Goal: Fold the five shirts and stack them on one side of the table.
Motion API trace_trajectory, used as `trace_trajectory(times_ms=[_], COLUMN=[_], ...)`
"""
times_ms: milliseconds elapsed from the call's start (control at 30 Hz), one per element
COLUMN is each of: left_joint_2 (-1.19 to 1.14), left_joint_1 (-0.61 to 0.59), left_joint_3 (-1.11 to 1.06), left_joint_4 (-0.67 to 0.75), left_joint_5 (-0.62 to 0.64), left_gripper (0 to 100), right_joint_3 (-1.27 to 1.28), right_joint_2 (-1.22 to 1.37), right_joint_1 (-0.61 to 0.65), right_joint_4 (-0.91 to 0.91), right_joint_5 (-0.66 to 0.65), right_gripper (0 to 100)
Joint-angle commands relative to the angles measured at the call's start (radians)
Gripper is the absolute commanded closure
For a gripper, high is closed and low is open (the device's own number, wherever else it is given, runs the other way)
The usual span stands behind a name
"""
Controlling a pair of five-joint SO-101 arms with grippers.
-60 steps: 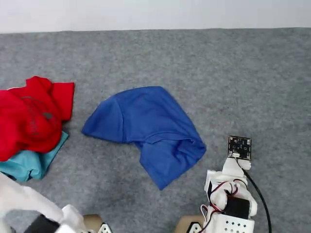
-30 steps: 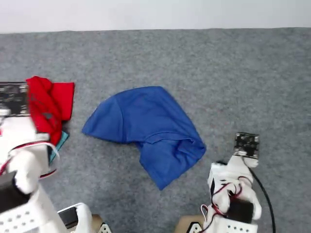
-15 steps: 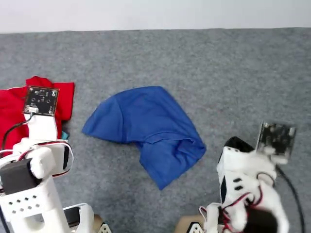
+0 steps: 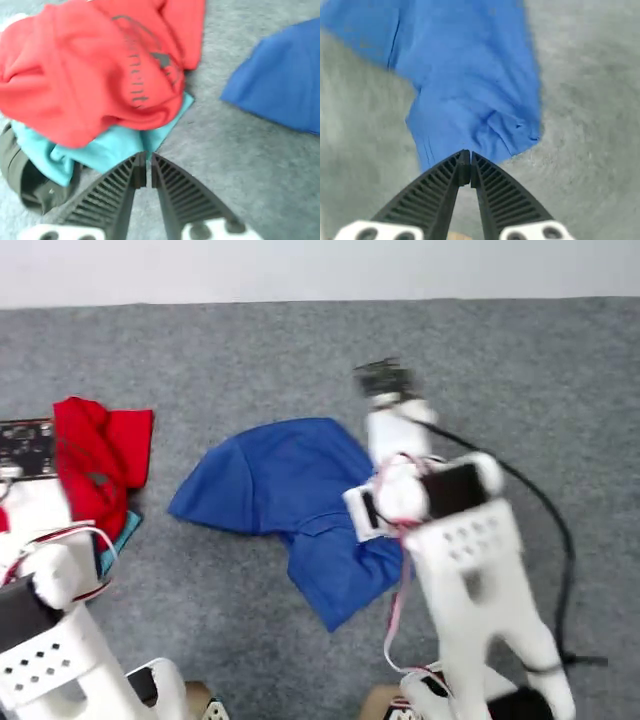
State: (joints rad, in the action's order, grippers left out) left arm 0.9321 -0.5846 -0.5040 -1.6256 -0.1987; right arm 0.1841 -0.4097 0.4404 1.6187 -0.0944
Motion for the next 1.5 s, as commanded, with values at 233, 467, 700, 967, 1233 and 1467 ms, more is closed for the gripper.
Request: trace_trajectory(times_ms=[233, 467, 700, 967, 1233, 1467], left_joint_2=[0.014, 0.020, 0.020, 0.020, 0.020, 0.020], left_joint_1=[-0.114, -0.118, -0.117, -0.117, -0.117, -0.117], left_joint_3=[-0.130, -0.160, -0.163, -0.163, -0.163, -0.163], left_joint_4=[0.080, 0.086, 0.084, 0.084, 0.084, 0.080], left_joint_5=[0.005, 0.005, 0.005, 0.005, 0.005, 0.005], left_gripper=[98, 98, 98, 98, 98, 98], right_joint_3=[-0.051, -0.176, -0.353, -0.379, -0.379, -0.476], right_joint_2=[0.303, 0.476, 0.651, 0.780, 0.871, 0.951], right_joint_1=[0.139, 0.166, 0.209, 0.262, 0.245, 0.170], right_joint_4=[-0.143, -0.171, -0.170, -0.171, -0.196, -0.216], right_joint_5=[-0.348, -0.371, -0.373, -0.367, -0.371, -0.373], right_gripper=[96.0, 75.4, 74.4, 74.5, 74.5, 74.5])
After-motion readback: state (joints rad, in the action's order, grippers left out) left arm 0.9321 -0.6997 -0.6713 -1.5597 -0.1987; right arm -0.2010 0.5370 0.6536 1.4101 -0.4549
